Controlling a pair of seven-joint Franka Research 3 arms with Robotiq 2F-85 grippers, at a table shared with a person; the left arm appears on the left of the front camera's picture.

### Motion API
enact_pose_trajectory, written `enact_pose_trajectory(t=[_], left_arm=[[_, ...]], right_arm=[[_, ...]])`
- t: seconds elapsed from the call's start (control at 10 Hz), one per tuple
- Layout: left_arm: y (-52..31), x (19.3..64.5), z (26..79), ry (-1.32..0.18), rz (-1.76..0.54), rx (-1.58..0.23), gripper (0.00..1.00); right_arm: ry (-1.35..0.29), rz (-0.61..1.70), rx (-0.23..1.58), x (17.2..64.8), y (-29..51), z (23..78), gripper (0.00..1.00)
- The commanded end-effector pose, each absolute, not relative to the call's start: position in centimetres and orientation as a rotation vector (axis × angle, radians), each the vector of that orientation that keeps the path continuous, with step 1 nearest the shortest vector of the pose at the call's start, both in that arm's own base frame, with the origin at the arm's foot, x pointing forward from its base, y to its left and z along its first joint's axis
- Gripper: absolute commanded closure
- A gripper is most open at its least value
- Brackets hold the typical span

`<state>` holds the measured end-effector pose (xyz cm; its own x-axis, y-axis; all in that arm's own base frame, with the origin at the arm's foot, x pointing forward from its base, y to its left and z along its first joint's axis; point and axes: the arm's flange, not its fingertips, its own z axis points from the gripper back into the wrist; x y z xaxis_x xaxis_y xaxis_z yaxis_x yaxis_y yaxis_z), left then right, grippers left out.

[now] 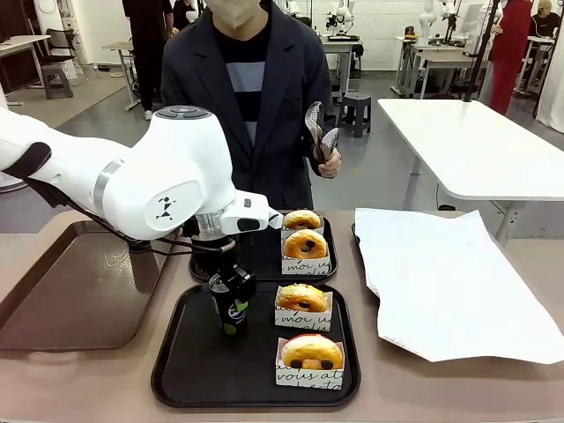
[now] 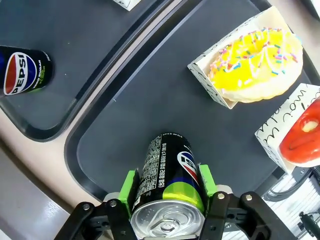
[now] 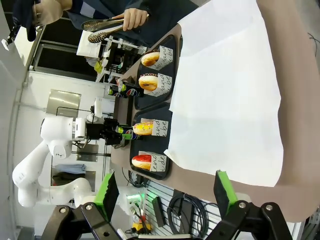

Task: Set up donuts and drinks on trays.
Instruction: Pick up one Pepsi coke from the Handle tray and place it on the Flat Tray without a Pepsi coke.

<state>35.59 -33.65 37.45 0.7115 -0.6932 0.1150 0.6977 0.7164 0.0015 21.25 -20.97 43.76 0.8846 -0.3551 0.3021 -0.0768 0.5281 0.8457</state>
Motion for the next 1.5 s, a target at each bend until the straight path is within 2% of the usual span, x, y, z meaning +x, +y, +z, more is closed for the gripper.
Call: enact_pose_trajectory(t=[0.0,0.2,0.3,0.4,0.5,0.6,1.0,1.4], left_arm=[[-34.7,35.4,37.1,-0.148,-0.757,0.012,0.41],[-34.9,35.8,37.2,-0.139,-0.774,0.032,0.41],[-34.8,35.5,37.2,-0.137,-0.771,0.028,0.29],[-34.6,35.1,37.6,-0.149,-0.764,0.013,0.22],[-34.4,34.8,38.2,-0.163,-0.763,0.000,0.09],[-34.2,34.7,39.2,-0.180,-0.767,-0.006,0.02],[-32.2,32.3,42.2,-0.275,-0.754,-0.022,0.00],[-26.4,30.3,44.4,-0.268,-0.698,-0.063,0.00]], right_arm=[[-0.486,-0.164,1.019,21.3,-20.9,43.7,0.00],[-0.486,-0.164,1.019,21.3,-20.9,43.7,0.00],[-0.486,-0.164,1.019,21.3,-20.9,43.7,0.00],[-0.486,-0.164,1.019,21.3,-20.9,43.7,0.00],[-0.486,-0.164,1.019,21.3,-20.9,43.7,0.00],[-0.486,-0.164,1.019,21.3,-20.9,43.7,0.00],[-0.486,-0.164,1.019,21.3,-20.9,43.7,0.00],[-0.486,-0.164,1.019,21.3,-20.9,43.7,0.00]])
